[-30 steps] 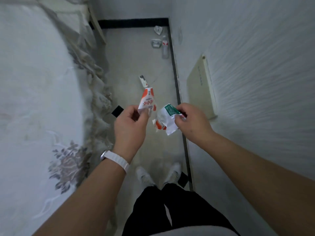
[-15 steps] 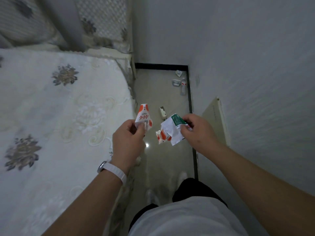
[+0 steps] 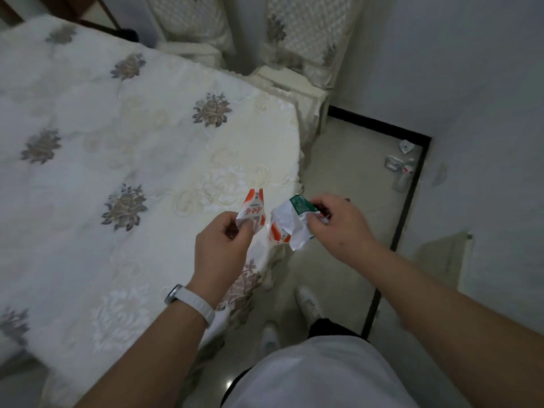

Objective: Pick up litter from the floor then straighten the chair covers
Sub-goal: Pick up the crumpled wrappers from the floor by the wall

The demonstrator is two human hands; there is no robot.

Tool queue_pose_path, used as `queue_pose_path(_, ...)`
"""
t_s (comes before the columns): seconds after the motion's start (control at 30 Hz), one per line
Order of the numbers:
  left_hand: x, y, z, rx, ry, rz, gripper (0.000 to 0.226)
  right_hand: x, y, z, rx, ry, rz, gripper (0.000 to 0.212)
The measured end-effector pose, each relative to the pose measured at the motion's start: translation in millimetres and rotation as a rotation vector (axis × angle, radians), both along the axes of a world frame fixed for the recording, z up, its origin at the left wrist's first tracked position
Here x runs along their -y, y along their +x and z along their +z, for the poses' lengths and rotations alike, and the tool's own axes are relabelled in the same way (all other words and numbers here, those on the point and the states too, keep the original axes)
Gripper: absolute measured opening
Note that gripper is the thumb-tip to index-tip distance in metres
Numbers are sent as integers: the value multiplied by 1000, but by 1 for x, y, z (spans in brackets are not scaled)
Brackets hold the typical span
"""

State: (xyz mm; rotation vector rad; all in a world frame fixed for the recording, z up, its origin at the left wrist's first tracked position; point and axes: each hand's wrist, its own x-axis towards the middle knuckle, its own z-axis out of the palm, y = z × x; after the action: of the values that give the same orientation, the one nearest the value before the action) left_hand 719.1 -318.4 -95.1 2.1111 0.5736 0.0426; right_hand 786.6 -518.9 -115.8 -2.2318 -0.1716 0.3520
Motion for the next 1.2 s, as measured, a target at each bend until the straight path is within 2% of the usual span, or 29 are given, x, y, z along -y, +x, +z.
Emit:
queue_pose_path(0.23,-16,-29,5,-17,33,316,18,-49,38,-5,-36,16,318,13)
queue_pose_path(0.47,-37,-111,21,9,31,693,17,-132,7,2,-30,51,658,9)
queue_pose_path(0.6,-48,-177,22,35,29,877,17,-176,-39,14,-20,63,836,9)
queue_pose_path(0.77,-55,-255,22,105,-40,1048,13,-212,-112,21,-9,32,959,11)
queue_pose_path(0.93,-71,-346,22,161,-68,1128,10,-241,-198,35,28,1,1058,10)
queue_pose_path(1.03,-83,-411,20,204,-56,1209,16,-261,-255,40,64,-23,1134,9)
queue_pose_path(1.2,-98,-517,24,225,-27,1336,18,-304,-353,50,123,48,1204,13)
